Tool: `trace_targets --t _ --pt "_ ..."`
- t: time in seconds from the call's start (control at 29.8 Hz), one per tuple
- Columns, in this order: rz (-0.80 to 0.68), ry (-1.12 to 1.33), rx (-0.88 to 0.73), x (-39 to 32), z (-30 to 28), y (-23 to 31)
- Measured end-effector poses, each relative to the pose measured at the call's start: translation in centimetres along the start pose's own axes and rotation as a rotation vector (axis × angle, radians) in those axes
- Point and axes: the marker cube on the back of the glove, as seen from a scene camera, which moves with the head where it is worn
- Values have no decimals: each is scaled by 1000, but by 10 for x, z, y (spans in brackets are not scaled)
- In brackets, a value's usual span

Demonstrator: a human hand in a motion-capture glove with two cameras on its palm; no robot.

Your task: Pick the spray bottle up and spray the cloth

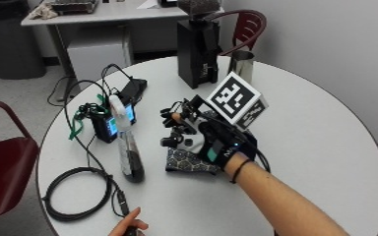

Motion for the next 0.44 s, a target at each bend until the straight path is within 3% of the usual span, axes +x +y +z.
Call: trace_targets --t 0.27,0.44 --pt "-5 489 29 8 -31 57" --pt "-14 594 37 12 -35 86"
